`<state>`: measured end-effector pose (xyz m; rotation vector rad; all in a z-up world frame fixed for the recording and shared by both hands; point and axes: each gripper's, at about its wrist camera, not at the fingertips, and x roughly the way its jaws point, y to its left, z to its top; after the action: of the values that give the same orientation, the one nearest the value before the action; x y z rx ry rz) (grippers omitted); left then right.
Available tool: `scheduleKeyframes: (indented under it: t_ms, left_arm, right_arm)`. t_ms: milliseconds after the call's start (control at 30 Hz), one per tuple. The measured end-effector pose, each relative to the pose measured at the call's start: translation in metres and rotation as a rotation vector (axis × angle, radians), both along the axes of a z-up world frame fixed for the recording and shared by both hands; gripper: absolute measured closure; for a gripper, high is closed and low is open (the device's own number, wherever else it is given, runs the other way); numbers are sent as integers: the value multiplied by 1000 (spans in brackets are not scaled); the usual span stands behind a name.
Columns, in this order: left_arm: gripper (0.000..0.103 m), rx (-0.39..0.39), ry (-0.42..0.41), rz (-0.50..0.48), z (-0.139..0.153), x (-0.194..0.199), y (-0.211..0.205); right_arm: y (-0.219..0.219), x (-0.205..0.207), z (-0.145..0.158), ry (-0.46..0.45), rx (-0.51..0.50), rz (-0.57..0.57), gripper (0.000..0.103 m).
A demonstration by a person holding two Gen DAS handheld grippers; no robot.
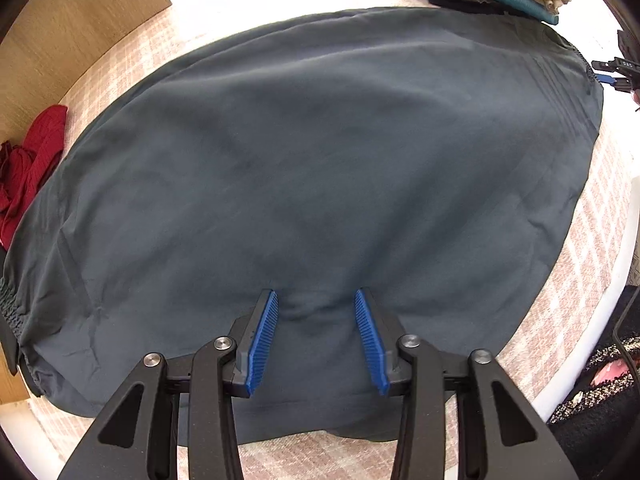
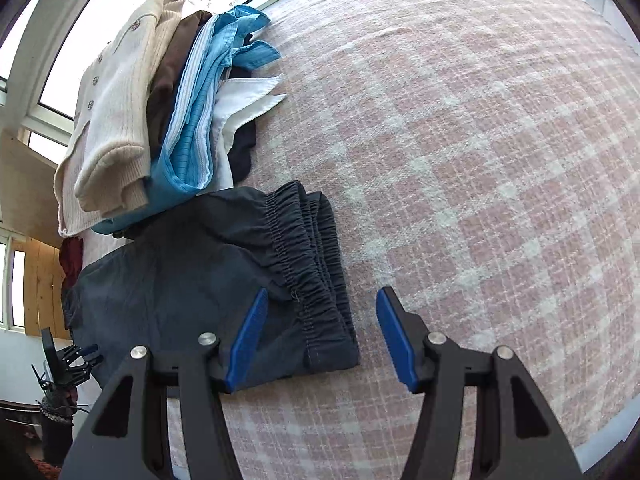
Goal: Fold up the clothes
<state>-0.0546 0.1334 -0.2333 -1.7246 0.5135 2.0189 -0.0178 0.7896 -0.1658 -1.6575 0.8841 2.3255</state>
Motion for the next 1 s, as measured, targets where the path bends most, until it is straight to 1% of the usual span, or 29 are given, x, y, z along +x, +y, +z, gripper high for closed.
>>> scheduleKeyframes:
  t_ms: [33, 100, 167, 233, 300, 333, 367, 400, 433, 533, 600, 633, 700, 833, 933, 1000]
  left_arm:
    - [61, -2, -4, 16, 2, 0, -5]
    - [62, -31, 17, 11, 7, 4, -6]
    - [63, -38, 34, -13, 14, 10, -2]
    - [63, -31, 47, -30, 20, 15, 2]
    - [63, -13, 52, -26, 25, 18, 4]
    - [63, -5, 55, -24, 27, 20, 5]
    - [63, -3, 57, -24, 29, 21, 6]
    - [63, -5, 61, -27, 31, 23, 7]
    - [63, -8, 65, -32, 33, 25, 8]
    - [63, -3, 82, -24, 44, 31, 5]
    - [63, 1, 96, -9, 52, 36, 0]
    - [63, 10, 100, 1, 57, 37, -2]
    - [63, 31, 99, 3, 68, 45, -3]
    - [62, 46, 113, -44, 86, 50, 9]
    - [62, 54, 126, -104, 94, 19, 18]
    - [62, 31, 147, -134, 92, -3, 21]
  right_arm:
    - [4, 8, -7, -15, -3, -2, 47]
    - [-5, 19, -16, -38, 14, 27, 47]
    - [-25, 15, -16, -54, 92, 109, 47]
    - [-50, 12, -17, -58, 198, 193, 46]
    - [-72, 10, -18, -67, 306, 278, 47]
    - [-77, 10, -18, -72, 337, 305, 50]
    - [-76, 8, -19, -65, 320, 307, 64]
    - [-74, 6, -19, -57, 292, 304, 74]
    - [-70, 8, -19, -55, 250, 298, 76]
    - [-57, 32, -7, -41, 210, 302, 79]
    - [-50, 38, -1, -20, 171, 270, 85]
    - [-46, 40, 4, -8, 172, 260, 90]
    - [-39, 46, 14, 2, 180, 249, 91]
    - [-30, 54, 23, -38, 197, 257, 92]
    - [-28, 51, 19, -53, 200, 257, 91]
    - [-29, 45, 12, -66, 214, 272, 90]
